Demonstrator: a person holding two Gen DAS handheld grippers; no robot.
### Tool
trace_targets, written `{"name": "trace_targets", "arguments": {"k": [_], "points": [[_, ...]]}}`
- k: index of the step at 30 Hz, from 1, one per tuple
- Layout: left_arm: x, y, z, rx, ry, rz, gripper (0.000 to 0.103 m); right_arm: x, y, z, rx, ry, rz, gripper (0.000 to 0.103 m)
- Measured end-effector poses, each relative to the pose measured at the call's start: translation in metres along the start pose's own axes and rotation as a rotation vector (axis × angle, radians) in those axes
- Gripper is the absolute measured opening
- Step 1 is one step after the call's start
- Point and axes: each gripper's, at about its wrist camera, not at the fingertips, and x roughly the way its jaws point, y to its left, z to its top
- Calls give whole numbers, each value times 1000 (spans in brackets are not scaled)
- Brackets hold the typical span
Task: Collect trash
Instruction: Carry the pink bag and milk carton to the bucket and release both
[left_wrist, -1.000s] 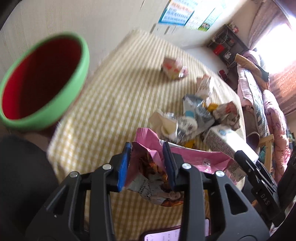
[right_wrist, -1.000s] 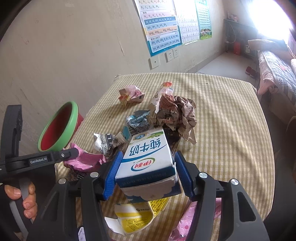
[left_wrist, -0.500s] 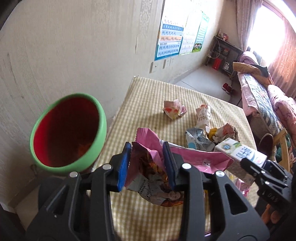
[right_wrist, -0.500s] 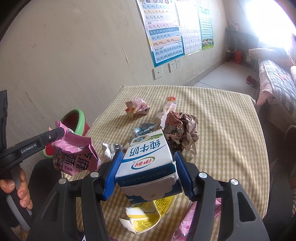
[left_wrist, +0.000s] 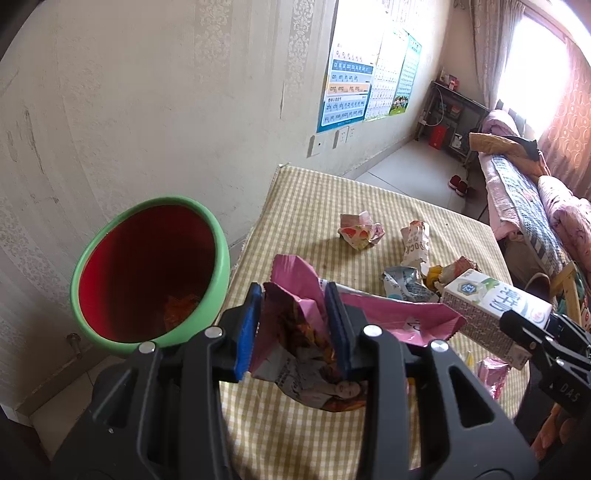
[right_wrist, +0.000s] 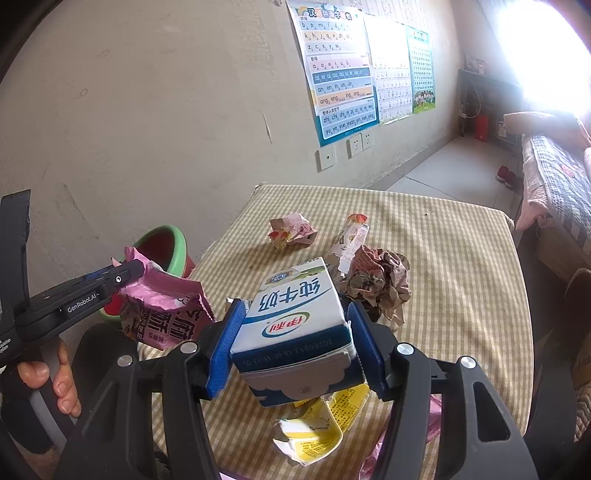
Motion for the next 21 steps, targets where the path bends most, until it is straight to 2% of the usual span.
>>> {"name": "trace_targets", "arguments": {"k": [8,21], "points": [[-3,12,0,-15,-22,8,34,-2,17,5,-36,2,2,56],[-6,50,4,-77,-52,54,34,12,53,21,-106,15,53,56]]}}
